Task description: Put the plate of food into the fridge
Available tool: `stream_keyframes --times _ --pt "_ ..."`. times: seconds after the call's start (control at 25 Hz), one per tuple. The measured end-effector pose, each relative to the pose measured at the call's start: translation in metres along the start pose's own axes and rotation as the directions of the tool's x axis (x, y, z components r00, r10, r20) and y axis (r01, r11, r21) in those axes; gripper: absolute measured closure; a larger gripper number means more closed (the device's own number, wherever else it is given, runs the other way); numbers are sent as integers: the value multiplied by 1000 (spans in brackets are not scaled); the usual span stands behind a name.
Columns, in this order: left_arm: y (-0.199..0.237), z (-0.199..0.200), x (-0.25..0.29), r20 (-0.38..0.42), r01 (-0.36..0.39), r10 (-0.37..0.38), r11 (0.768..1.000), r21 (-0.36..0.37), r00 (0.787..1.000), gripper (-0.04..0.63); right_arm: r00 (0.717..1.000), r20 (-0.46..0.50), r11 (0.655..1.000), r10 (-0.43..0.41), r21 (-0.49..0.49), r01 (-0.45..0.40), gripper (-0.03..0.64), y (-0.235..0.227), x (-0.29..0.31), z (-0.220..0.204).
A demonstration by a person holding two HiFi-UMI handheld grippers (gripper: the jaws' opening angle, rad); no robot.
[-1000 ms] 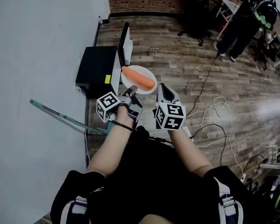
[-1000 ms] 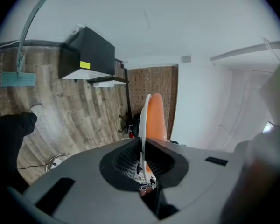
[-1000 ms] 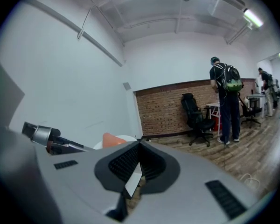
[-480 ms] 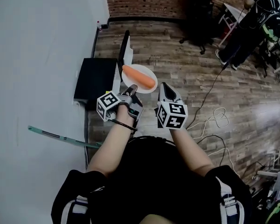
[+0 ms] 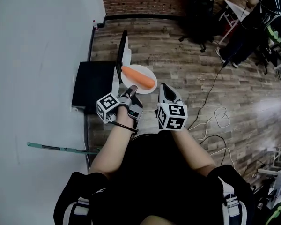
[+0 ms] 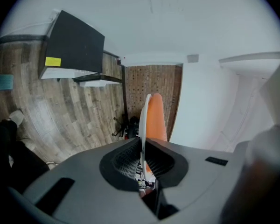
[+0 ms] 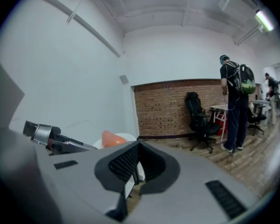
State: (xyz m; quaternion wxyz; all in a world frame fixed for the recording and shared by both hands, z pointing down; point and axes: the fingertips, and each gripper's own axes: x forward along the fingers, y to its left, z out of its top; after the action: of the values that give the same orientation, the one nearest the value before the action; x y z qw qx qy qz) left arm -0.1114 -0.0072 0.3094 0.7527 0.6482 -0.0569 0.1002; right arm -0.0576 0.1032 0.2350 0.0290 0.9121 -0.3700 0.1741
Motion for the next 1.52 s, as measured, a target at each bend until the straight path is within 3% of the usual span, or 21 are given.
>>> stream_keyframes --times 0.32,0.64,0.84,1.04,1.24,1.4,1.52 --pt "12 21 19 38 -28 28 1000 -3 999 574 998 -32 998 62 1 -62 603 -2 41 -2" --pt "5 55 70 171 -21 27 999 -37 985 574 981 -34 982 189 4 -189 603 -26 125 22" --pt "-12 71 124 268 13 3 998 -60 963 574 960 -51 961 274 -19 -275 603 -55 188 51" --pt "-15 73 160 399 53 -1 991 -120 917 574 920 -119 925 374 -20 -378 603 -79 243 68" --pt "4 82 165 537 103 -2 982 -157 844 574 856 -206 869 475 -45 -493 603 -63 280 47" --pt "50 79 153 625 106 61 968 -226 778 574 780 -310 805 543 -74 -589 603 -33 297 5" --pt "92 91 154 645 92 82 968 -232 760 574 753 -351 784 557 -77 -616 603 -12 320 -36"
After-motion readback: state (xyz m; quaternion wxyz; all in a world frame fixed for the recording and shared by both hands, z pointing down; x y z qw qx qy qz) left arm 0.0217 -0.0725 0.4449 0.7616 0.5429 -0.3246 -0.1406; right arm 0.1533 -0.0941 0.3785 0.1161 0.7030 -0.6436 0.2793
